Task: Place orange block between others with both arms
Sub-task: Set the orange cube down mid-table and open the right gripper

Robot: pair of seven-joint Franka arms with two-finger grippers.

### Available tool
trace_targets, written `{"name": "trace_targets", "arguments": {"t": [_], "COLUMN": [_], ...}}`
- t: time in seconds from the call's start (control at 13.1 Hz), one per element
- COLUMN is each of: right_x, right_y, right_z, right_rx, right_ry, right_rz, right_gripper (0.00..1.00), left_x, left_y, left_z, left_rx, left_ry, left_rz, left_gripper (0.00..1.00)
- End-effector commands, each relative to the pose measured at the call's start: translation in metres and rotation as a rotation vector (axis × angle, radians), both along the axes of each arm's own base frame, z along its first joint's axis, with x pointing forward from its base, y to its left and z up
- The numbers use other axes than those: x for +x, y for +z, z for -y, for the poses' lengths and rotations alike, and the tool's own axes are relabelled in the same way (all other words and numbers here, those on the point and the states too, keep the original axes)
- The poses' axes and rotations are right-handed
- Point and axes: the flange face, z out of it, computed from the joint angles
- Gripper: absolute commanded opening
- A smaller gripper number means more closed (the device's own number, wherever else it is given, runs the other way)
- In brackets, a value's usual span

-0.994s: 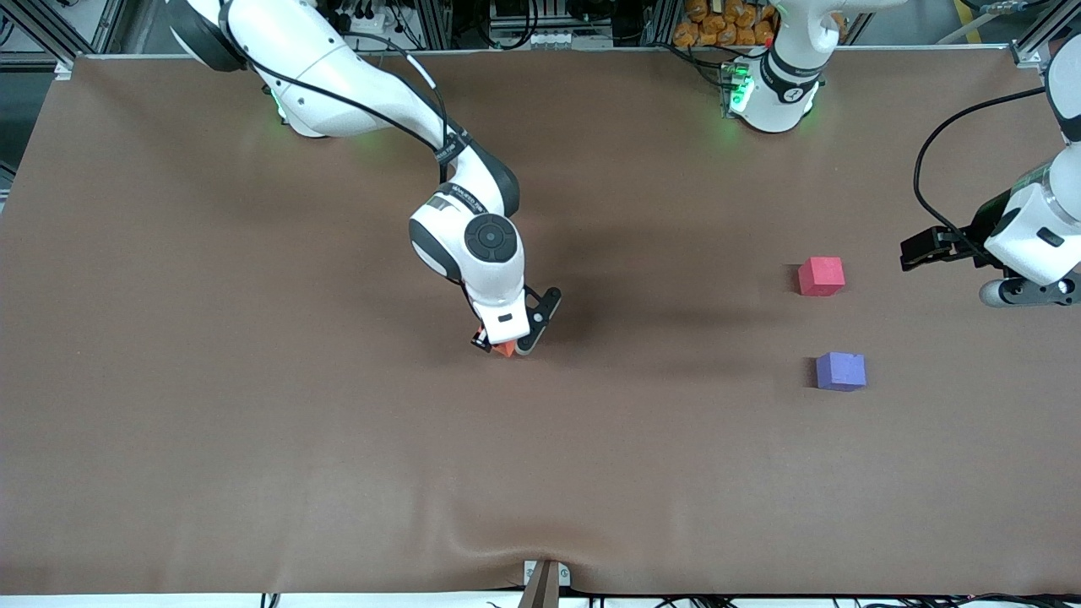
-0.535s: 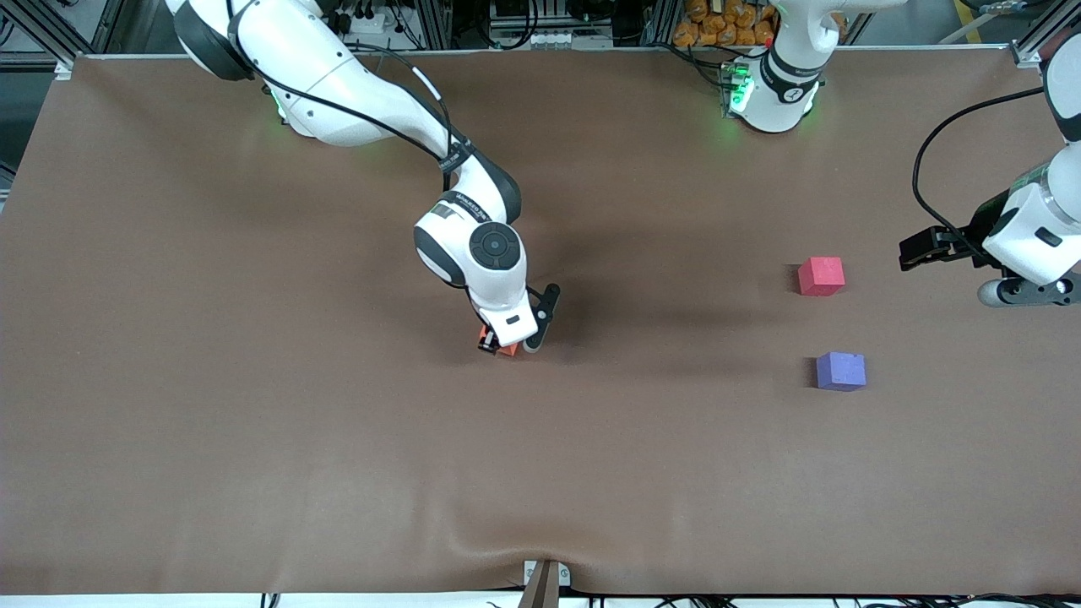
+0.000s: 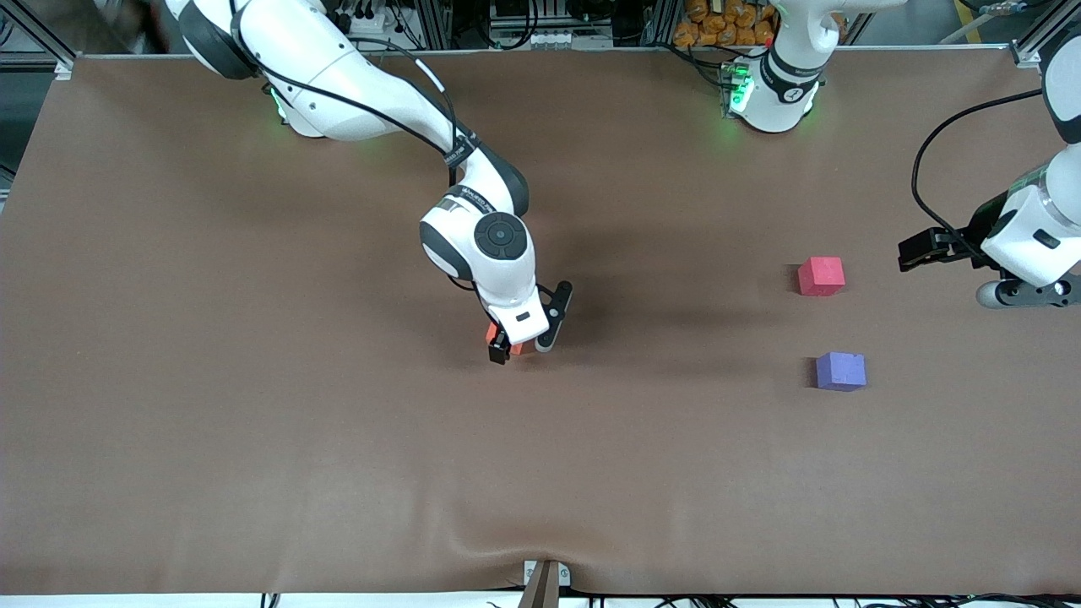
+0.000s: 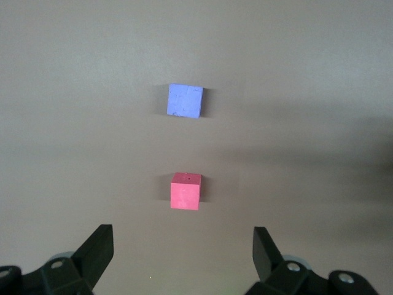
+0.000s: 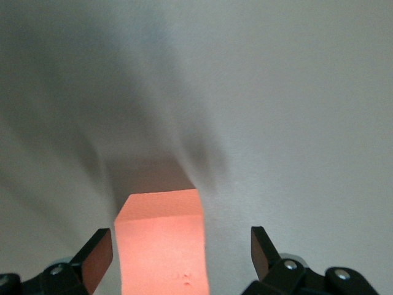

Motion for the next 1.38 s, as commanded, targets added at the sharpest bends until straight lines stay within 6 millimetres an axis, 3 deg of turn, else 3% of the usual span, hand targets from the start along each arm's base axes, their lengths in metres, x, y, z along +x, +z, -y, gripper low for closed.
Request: {"name": "trace_targets", "arguments": {"t": [0.0, 0.15, 0.31, 0.46, 0.69, 0.92, 1.07, 1.3], "right_x": [0.012, 0.022, 0.039, 0.060, 0.083, 0.111, 0.123, 0.131], "right_y": [0.047, 0.090, 0.139, 0.168, 0.184, 0.191, 0.182, 0.181], "right_z": [0.014, 0.030, 0.071, 0.122, 0.189, 0.270, 0.314, 0.347], "right_rx": [-0.016, 0.023, 0.050, 0.063, 0.115, 0.128, 0.128, 0.116], "right_ry": [-0.062, -0.144, -0.227, -0.314, -0.445, -0.557, -0.614, -0.639], "right_rz": [-0.028, -0.077, -0.087, -0.103, -0.168, -0.157, -0.164, -0.148], "right_gripper": [1.00, 1.00, 1.00, 1.00, 1.00, 1.00, 1.00, 1.00], "left_x": [0.004, 0.005, 0.008, 0.019, 0.030, 0.041, 0.050, 0.059], "left_y": [0.004, 0.002, 0.000, 0.004, -0.002, -0.017, -0.025, -0.039], "left_z": [0.002, 0.002, 0.003, 0.008, 0.020, 0.055, 0.083, 0.127], "left_rx": [-0.026, -0.025, -0.025, -0.025, -0.029, -0.028, -0.027, -0.026], "left_ry": [-0.019, -0.016, -0.013, -0.016, -0.033, -0.080, -0.102, -0.083], "left_rz": [0.007, 0.004, 0.004, 0.021, 0.021, 0.008, 0.007, 0.047], "left_gripper": [1.00, 1.00, 1.00, 1.00, 1.00, 1.00, 1.00, 1.00]}}
